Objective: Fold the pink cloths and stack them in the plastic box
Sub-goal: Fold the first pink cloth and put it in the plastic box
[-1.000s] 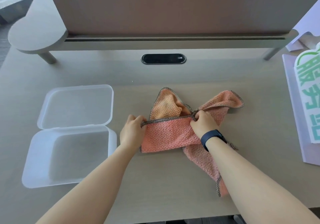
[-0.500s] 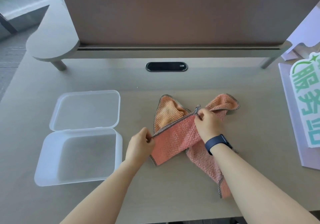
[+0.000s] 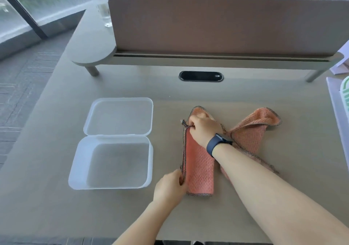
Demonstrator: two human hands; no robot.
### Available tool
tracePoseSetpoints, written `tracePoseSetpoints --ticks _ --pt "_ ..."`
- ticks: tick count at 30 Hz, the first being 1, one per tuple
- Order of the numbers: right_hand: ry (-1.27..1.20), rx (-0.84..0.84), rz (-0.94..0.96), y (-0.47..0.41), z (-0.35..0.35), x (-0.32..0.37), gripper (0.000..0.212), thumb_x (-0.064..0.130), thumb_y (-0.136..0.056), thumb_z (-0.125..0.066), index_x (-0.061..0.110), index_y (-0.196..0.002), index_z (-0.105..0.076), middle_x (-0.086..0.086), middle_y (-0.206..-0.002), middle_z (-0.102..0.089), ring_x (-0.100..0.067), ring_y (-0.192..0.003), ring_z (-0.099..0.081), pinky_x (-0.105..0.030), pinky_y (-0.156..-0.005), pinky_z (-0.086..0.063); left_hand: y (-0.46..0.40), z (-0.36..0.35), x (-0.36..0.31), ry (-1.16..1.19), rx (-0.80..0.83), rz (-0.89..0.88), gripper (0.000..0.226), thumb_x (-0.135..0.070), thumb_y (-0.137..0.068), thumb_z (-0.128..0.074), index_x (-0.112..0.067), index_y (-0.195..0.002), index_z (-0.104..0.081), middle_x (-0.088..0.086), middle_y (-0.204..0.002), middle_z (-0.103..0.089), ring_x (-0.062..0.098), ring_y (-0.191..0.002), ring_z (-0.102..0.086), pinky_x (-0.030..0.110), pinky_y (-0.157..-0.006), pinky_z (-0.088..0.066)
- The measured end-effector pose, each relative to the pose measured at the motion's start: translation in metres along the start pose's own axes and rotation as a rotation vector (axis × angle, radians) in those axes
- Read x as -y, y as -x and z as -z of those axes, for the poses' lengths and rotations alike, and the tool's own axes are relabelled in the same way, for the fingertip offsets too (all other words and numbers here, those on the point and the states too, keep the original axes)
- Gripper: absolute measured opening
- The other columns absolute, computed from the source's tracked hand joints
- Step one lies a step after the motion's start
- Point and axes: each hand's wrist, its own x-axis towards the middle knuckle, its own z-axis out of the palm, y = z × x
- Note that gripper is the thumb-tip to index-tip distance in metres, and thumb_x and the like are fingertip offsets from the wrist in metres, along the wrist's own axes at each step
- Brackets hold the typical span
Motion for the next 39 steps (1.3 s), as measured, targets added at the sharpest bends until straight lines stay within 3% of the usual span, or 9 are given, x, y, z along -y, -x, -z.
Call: tracePoseSetpoints --ticks 3,7,10,17,19,23,26,30,39 --pt "0.004 0.001 0.005 0.003 -0.013 0.005 0.011 0.024 -0.082 -0.050 0.026 -0.091 -0.055 -0.001 -0.074 -0.058 -0.030 -0.067 -0.060 -0.026 -0.051 -0.031 -0.001 -0.003 0.004 -0.057 0.020 0.014 0.020 -0.034 -0.084 -0.046 -0.020 -0.071 -0.040 -0.004 -0.065 -0.051 0.023 -0.062 -0.045 0.031 -0.051 -0.032" --pt "-0.030 0.111 0.025 0.009 -0.026 0.000 0.031 0.019 -0.087 -0.047 0.025 -0.117 -0.053 -0.004 -0.083 -0.070 -0.028 -0.071 -0.063 -0.035 -0.061 -0.052 -0.004 -0.005 0.008 -0.077 0.042 0.022 0.018 -0.031 -0.080 -0.046 -0.021 -0.068 -0.037 -0.005 -0.061 -0.047 0.022 -0.060 -0.044 0.030 -0.048 -0.028" --pt "-0.143 0.113 0.036 0.022 -0.028 -0.007 0.045 0.013 -0.088 -0.046 0.027 -0.131 -0.047 -0.005 -0.099 -0.071 -0.027 -0.087 -0.065 -0.039 -0.074 -0.054 -0.007 -0.005 0.010 -0.065 0.047 0.021 0.019 -0.031 -0.078 -0.048 -0.023 -0.066 -0.035 -0.006 -0.061 -0.049 0.021 -0.059 -0.046 0.029 -0.046 -0.028" --pt "-0.159 -0.096 0.275 0.087 -0.013 -0.028 0.018 -0.007 -0.074 -0.055 0.008 -0.080 -0.064 -0.005 -0.080 -0.064 -0.028 -0.077 -0.059 -0.035 -0.057 -0.048 -0.007 0.007 0.016 -0.062 -0.065 -0.120 0.017 -0.030 -0.082 -0.051 -0.022 -0.074 -0.038 -0.005 -0.069 -0.048 0.023 -0.060 -0.047 0.034 -0.048 -0.032" --pt "-0.102 -0.035 0.367 0.110 -0.013 -0.036 0.018 -0.008 -0.072 -0.056 0.006 -0.079 -0.065 -0.008 -0.080 -0.063 -0.028 -0.077 -0.057 -0.040 -0.057 -0.049 -0.007 0.013 0.018 -0.128 -0.094 -0.281 0.002 -0.021 -0.085 -0.050 -0.020 -0.084 -0.048 -0.004 -0.084 -0.049 0.026 -0.070 -0.052 0.034 -0.050 -0.034" --pt "0.031 0.032 0.505 0.144 -0.019 -0.047 0.024 -0.011 -0.069 -0.059 0.003 -0.087 -0.069 -0.012 -0.087 -0.065 -0.031 -0.077 -0.058 -0.043 -0.060 -0.051 -0.006 0.018 0.024 -0.319 -0.020 -0.610 0.025 -0.013 -0.084 -0.049 -0.018 -0.104 -0.062 -0.002 -0.111 -0.057 0.023 -0.099 -0.054 0.038 -0.056 -0.049" --pt "0.052 0.057 0.558 0.161 -0.027 -0.052 0.032 -0.010 -0.069 -0.059 0.002 -0.097 -0.068 -0.015 -0.099 -0.065 -0.034 -0.086 -0.060 -0.043 -0.070 -0.053 -0.003 0.017 0.026 -0.435 0.026 -0.745 0.027 -0.019 -0.078 -0.052 -0.020 -0.104 -0.062 -0.003 -0.116 -0.057 0.024 -0.102 -0.052 0.034 -0.066 -0.050" --pt "0.120 0.084 0.547 0.177 -0.033 -0.056 0.040 -0.003 -0.067 -0.060 0.006 -0.105 -0.066 -0.014 -0.114 -0.062 -0.032 -0.100 -0.059 -0.044 -0.074 -0.053 0.002 0.012 0.027 -0.499 0.072 -0.766 0.036 -0.031 -0.074 -0.059 -0.024 -0.109 -0.061 -0.002 -0.122 -0.056 0.023 -0.109 -0.051 0.036 -0.086 -0.048" --pt "0.017 0.019 0.463 0.186 -0.042 -0.052 0.012 0.006 -0.074 -0.070 0.006 -0.086 -0.069 -0.013 -0.106 -0.067 -0.030 -0.102 -0.063 -0.040 -0.077 -0.056 0.011 -0.002 0.025 -0.464 -0.057 -0.701 0.031 -0.026 -0.073 -0.064 -0.018 -0.104 -0.063 -0.003 -0.114 -0.062 0.023 -0.104 -0.059 0.037 -0.077 -0.052"
